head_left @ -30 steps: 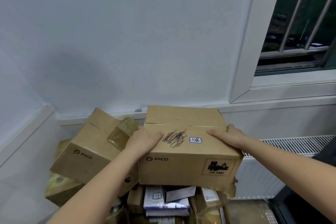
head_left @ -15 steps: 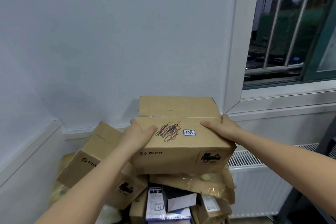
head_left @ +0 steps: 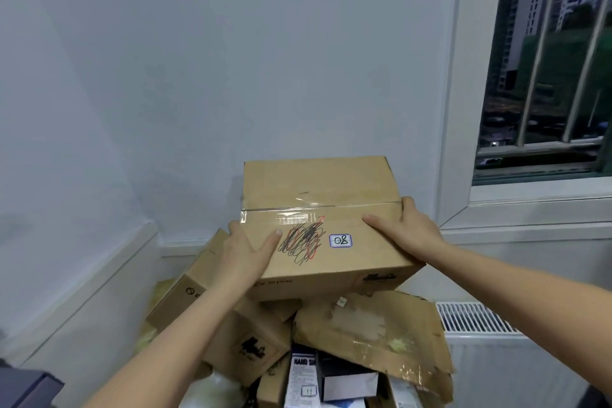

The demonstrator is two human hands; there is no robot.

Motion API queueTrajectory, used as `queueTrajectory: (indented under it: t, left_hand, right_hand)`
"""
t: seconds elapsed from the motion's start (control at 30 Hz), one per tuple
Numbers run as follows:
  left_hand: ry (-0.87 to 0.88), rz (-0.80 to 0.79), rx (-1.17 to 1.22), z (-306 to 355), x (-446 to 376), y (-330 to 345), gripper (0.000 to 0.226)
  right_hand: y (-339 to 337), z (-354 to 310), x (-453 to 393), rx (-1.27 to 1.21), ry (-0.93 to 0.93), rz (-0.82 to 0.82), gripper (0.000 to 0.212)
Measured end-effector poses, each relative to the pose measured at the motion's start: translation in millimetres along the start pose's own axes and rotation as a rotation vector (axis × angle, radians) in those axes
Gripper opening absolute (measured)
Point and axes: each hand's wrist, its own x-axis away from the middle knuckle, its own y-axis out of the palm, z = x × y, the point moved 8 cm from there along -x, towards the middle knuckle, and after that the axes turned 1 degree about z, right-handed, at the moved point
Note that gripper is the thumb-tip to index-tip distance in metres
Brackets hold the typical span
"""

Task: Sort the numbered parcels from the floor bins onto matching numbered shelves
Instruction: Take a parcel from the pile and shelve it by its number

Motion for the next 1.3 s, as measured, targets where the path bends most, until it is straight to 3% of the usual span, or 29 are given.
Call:
queueTrajectory:
  t: [0.27, 0.6, 0.93, 1.07, 1.3]
  left_hand:
    - [-0.105, 0.187, -0.055, 5, 38, -31, 0.069]
    - [-0.383, 0.474, -0.043, -19, 173, -56, 0.066]
    - [-0.544, 0.648, -0.191, -34, 293, -130, 0.063]
    - [-0.597, 0.694, -0.228, -45, 340, -160, 0.065]
    - [-0.661, 0.780, -0.241, -61, 431, -210, 0.065]
  right_hand:
    - [-6, -29, -10, -0.019, -0.180, -0.049, 0.084]
    - [27, -58, 27, -0.029, -0.439, -0.189, 0.084]
    - [79, -106, 119, -0.257, -0.565, -0.454, 0.081]
    - [90, -127, 167, -0.284, -0.643, -0.499, 0.092]
    - [104, -154, 259, -0.296, -0.707, -0.599, 0.084]
